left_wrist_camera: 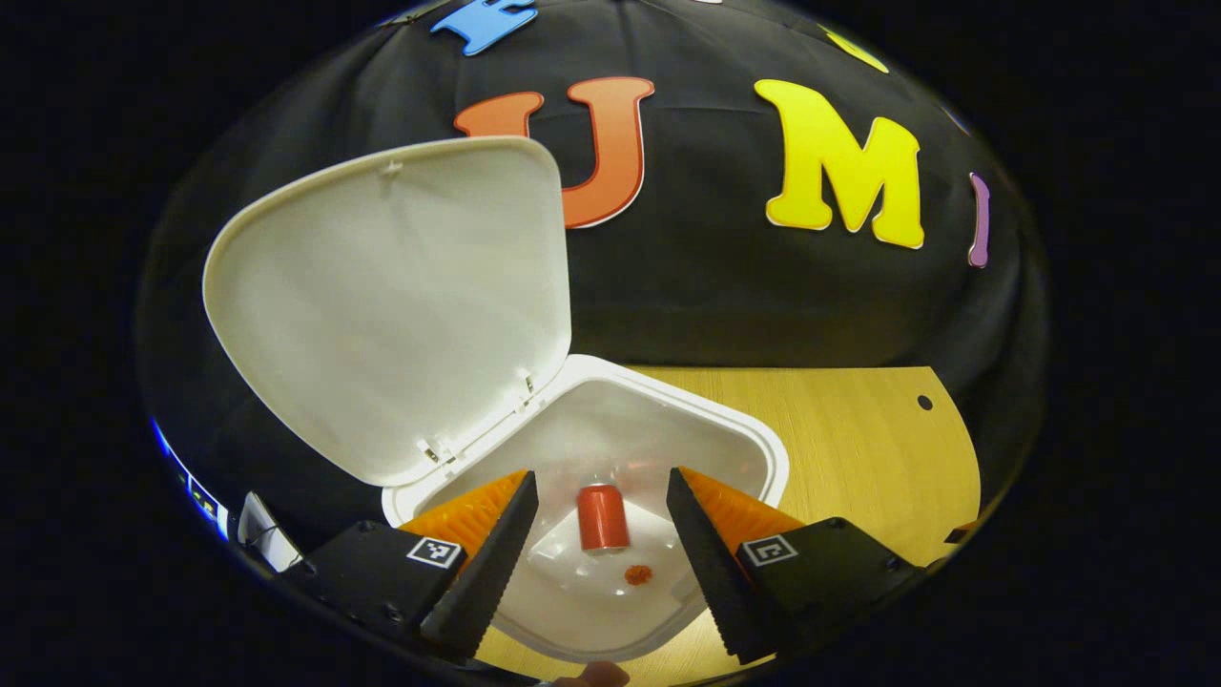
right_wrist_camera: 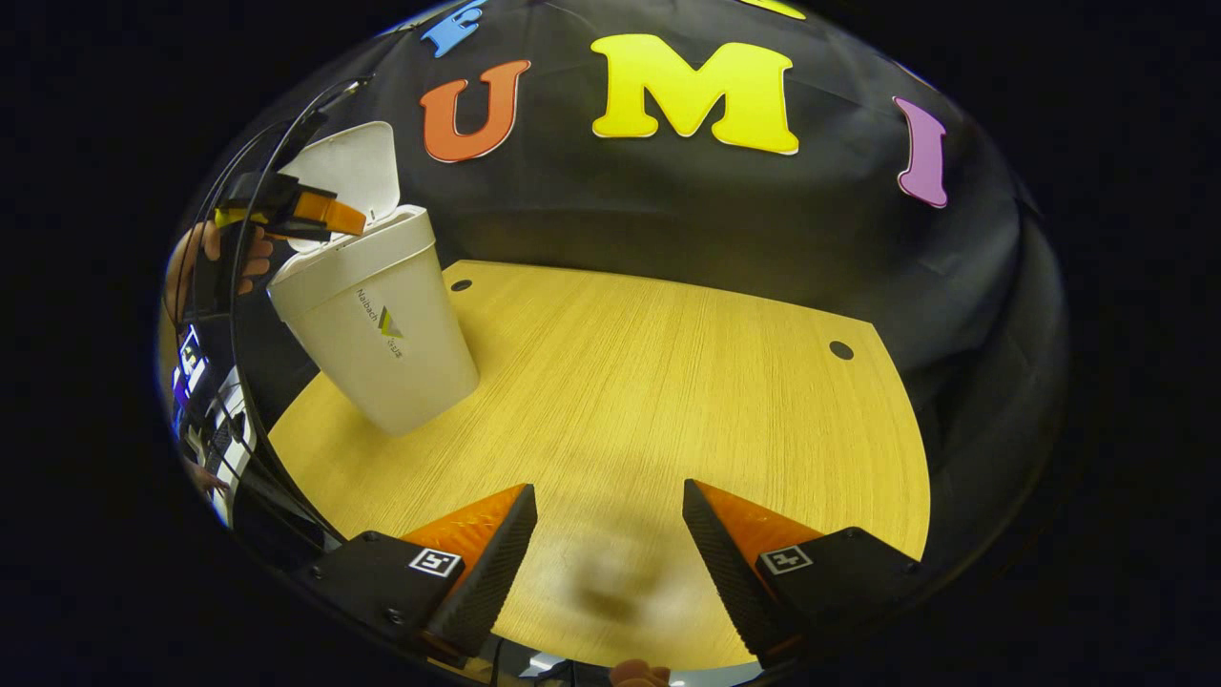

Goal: Press the lid of the desktop garbage bin to open it, pick up the crumpled paper on the desktop and throw it into the bin, then pick up the pop can on the desktop and drop it into the bin, and finally close the garbage bin lid.

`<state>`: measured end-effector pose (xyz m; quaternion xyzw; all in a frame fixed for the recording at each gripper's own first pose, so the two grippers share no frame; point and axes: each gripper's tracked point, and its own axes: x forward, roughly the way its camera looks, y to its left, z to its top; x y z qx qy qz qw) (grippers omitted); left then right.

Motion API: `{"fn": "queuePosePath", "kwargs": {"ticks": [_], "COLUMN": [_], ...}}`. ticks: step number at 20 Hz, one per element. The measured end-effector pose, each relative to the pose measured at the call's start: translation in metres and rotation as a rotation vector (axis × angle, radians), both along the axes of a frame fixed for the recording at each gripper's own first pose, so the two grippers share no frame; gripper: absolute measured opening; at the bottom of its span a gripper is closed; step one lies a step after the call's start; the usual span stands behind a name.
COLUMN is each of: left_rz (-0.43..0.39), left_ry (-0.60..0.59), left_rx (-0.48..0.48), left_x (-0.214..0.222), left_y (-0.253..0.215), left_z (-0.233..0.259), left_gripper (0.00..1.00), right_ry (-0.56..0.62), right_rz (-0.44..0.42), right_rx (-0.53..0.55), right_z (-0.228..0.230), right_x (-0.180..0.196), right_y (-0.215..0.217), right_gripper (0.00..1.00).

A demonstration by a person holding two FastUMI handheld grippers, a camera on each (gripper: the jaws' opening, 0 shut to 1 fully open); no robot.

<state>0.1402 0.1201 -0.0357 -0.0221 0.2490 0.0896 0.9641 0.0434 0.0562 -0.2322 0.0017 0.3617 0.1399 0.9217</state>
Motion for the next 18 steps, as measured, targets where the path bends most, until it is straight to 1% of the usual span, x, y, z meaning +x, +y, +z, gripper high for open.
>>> {"fn": "queuePosePath", "kwargs": {"ticks": [1,4,5,7,8,9,11,13,15,18], "left_rz": [-0.013,-0.030,-0.032,-0.015,-0.006,0.013,0.053,0.081,0.146,0.260], "left_ry": [-0.028,-0.123,-0.154,-0.196,-0.228,-0.256,-0.312,-0.356,-0.418,-0.444], "left_rx": [0.017,0.073,0.086,0.082,0.066,0.056,0.064,0.065,0.057,0.020], "left_x": [0.000,0.002,0.003,0.006,0.002,0.000,0.004,0.010,0.017,0.027], "left_y": [-0.006,-0.010,-0.012,-0.006,-0.004,0.005,0.023,0.042,0.074,0.120], "left_z": [0.016,0.059,0.078,0.112,0.127,0.143,0.178,0.207,0.235,0.239], "left_gripper": [0.91,0.91,0.94,0.95,0.97,0.96,0.95,0.95,0.95,0.95], "right_ry": [0.007,-0.021,-0.020,-0.027,-0.030,-0.032,-0.045,-0.062,-0.070,-0.061], "right_rz": [0.003,-0.018,-0.022,-0.028,-0.031,-0.036,-0.044,-0.043,-0.034,-0.024], "right_rx": [0.009,0.038,0.051,0.059,0.062,0.067,0.072,0.056,0.048,0.046], "right_z": [-0.001,0.008,0.009,0.013,0.014,0.017,0.022,0.025,0.026,0.024], "right_x": [-0.001,0.007,0.008,0.014,0.018,0.019,0.024,0.027,0.026,0.021], "right_y": [0.002,0.003,0.005,0.004,0.004,0.004,0.004,0.004,0.008,0.015], "right_gripper": [0.97,0.97,0.97,0.97,0.97,0.97,0.97,0.97,0.97,0.97]}}
